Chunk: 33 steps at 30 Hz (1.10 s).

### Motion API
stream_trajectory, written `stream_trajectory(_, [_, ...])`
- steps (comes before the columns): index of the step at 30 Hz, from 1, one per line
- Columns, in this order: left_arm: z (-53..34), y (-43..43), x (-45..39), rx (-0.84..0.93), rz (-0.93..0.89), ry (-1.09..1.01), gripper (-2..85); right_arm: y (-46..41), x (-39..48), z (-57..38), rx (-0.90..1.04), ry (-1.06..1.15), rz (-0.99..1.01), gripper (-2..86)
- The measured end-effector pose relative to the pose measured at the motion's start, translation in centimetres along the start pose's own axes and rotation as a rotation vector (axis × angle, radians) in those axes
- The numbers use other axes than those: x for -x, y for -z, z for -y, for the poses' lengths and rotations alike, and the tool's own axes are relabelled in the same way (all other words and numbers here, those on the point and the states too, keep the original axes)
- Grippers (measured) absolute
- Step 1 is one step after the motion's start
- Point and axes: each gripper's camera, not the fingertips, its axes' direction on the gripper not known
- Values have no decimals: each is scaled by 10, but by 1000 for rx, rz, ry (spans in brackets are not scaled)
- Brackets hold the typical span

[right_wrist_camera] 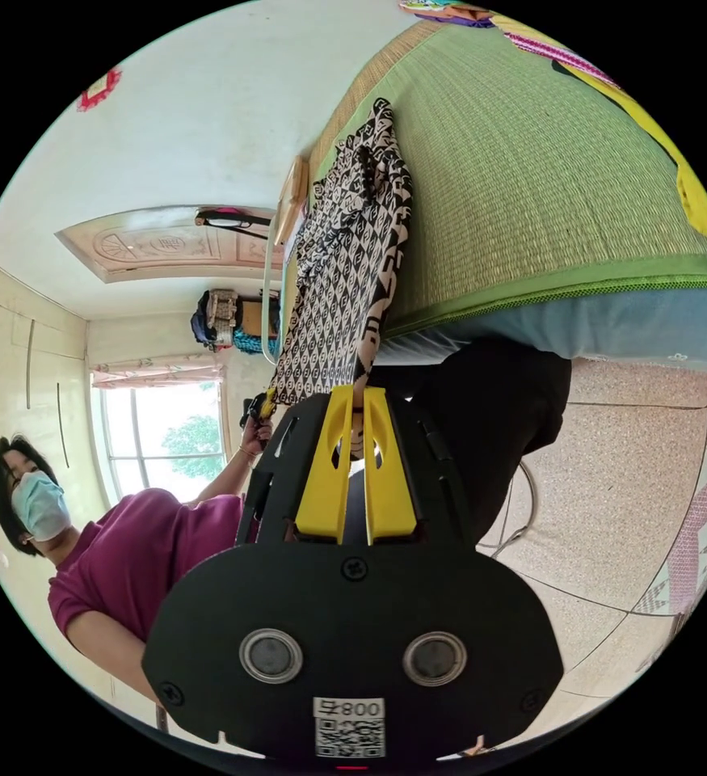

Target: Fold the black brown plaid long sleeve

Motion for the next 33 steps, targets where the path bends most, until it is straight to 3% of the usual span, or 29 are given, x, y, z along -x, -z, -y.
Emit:
stream_trajectory(11, [-75, 29, -26, 6, -78, -50, 37, 44, -29, -83, -63, 31, 125, 18])
stream_trajectory(33, [-191, 81, -83, -31, -176, -176, 40, 91, -50, -203, -97, 148, 189, 17])
